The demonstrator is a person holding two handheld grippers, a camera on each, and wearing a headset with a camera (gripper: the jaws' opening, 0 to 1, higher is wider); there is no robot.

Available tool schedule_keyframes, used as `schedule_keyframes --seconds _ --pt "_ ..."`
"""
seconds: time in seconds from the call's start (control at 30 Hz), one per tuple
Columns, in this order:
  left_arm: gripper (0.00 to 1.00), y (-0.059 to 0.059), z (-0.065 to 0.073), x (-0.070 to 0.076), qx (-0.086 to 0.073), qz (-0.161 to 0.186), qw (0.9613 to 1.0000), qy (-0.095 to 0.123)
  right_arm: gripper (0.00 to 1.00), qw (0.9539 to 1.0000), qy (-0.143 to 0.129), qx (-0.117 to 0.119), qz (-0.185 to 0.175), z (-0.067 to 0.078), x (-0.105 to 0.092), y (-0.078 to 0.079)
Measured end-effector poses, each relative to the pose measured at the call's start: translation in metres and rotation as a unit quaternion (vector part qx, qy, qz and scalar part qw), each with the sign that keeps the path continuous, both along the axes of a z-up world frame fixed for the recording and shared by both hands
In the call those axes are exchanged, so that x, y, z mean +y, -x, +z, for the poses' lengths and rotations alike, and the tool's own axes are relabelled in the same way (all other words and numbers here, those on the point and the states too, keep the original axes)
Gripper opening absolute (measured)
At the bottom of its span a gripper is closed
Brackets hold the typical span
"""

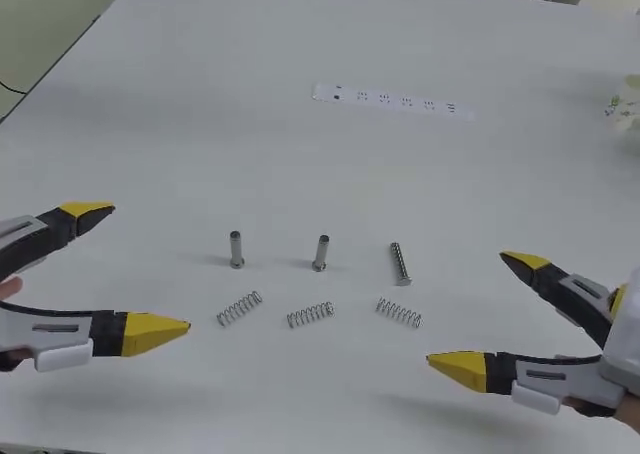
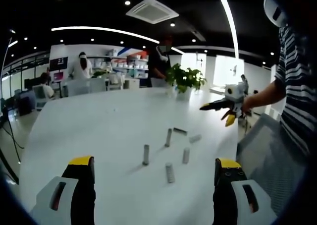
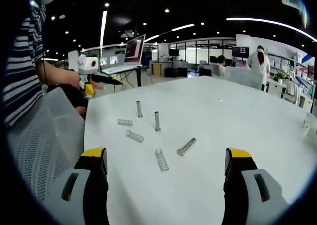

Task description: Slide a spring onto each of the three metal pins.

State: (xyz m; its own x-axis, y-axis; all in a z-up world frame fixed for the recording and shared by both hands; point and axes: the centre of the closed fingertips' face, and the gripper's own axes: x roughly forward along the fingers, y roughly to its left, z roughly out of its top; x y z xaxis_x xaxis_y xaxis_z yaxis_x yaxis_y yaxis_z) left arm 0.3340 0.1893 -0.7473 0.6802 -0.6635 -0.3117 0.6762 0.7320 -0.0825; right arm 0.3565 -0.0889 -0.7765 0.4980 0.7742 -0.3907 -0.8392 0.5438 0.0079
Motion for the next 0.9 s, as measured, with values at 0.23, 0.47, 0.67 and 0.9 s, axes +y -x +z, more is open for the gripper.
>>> schedule_keyframes --seconds 0.23,0.47,0.67,0.9 --pt "0.98 0.0018 0.0015 -0.0017 0.0 -0.005 1.0 -0.002 0.99 0.9998 0.014 -0.001 0.013 -0.004 0.0037 0.0057" --pt "0.98 0.0017 0.0001 -0.0002 0.002 -0.002 1.0 -0.002 0.99 0.9997 0.019 0.0 0.013 -0.0061 0.0008 0.0075" --pt "0.98 0.0015 -0.001 -0.0005 0.001 -0.003 1.0 -0.005 0.99 0.9997 0.021 0.002 0.011 -0.0056 -0.0003 0.0079" --pt "0.98 0.0007 -0.0009 0.0018 0.0 -0.001 1.0 -0.006 0.99 0.9997 0.021 0.007 0.007 -0.0037 0.0002 0.0039"
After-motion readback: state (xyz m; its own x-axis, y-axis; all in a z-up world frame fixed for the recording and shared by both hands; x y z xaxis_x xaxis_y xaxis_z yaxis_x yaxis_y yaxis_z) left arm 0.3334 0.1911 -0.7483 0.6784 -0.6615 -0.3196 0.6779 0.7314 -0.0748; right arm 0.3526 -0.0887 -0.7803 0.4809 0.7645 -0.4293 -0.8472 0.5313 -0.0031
